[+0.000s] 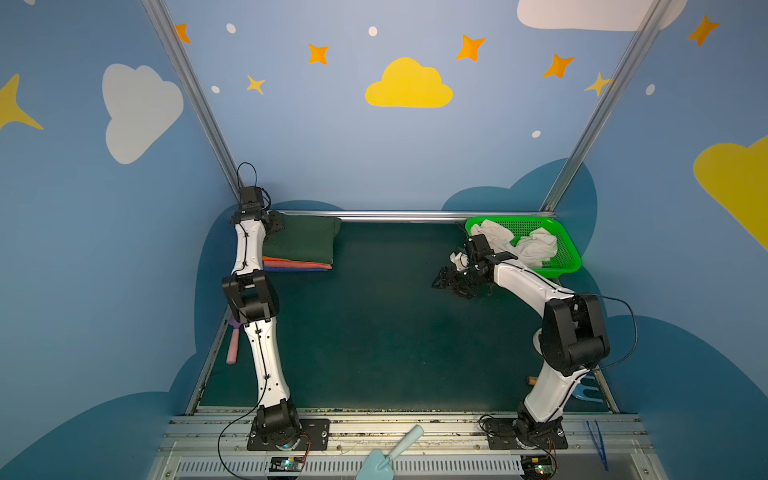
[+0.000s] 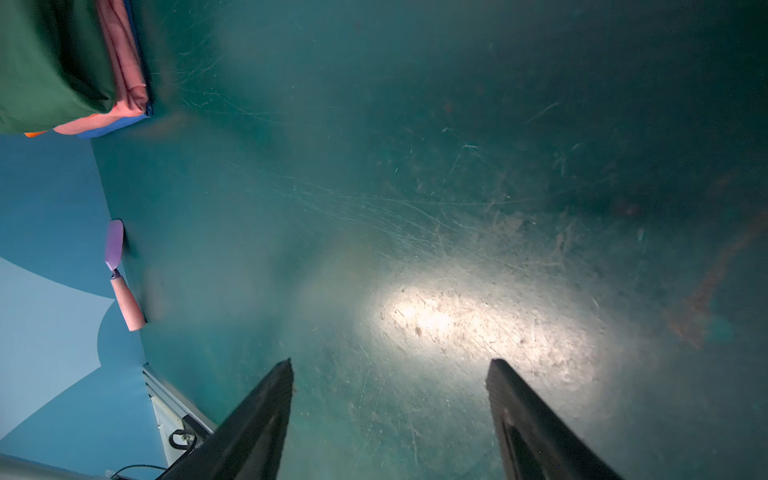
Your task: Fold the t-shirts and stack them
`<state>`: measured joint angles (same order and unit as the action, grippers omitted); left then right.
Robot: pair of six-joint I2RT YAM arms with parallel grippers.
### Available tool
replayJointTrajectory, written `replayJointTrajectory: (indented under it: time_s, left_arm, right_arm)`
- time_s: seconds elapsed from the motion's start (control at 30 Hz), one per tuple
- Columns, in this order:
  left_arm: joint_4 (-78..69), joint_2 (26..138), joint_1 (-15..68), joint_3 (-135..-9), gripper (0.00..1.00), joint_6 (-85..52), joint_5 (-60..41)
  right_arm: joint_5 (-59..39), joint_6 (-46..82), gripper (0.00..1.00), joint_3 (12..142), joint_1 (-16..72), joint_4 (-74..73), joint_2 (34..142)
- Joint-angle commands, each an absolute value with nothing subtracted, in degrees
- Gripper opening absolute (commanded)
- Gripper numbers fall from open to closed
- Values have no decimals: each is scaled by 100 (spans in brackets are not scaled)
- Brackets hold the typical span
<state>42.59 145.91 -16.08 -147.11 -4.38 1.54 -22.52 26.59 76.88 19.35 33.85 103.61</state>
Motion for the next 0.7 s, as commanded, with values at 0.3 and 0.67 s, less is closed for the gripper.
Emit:
replayJointTrajectory:
  time_s: [0.3, 0.67]
  left_arm:
    - [5097, 13085, -1371, -14504, 100, -1013, 2517]
    - [3047, 9499, -599, -9874, 100, -854, 1085]
  right_arm:
    - [-1979, 2223, 76, 7458, 1722, 3517, 9393]
    - [-867, 1621, 91, 6274, 731, 2783, 7430]
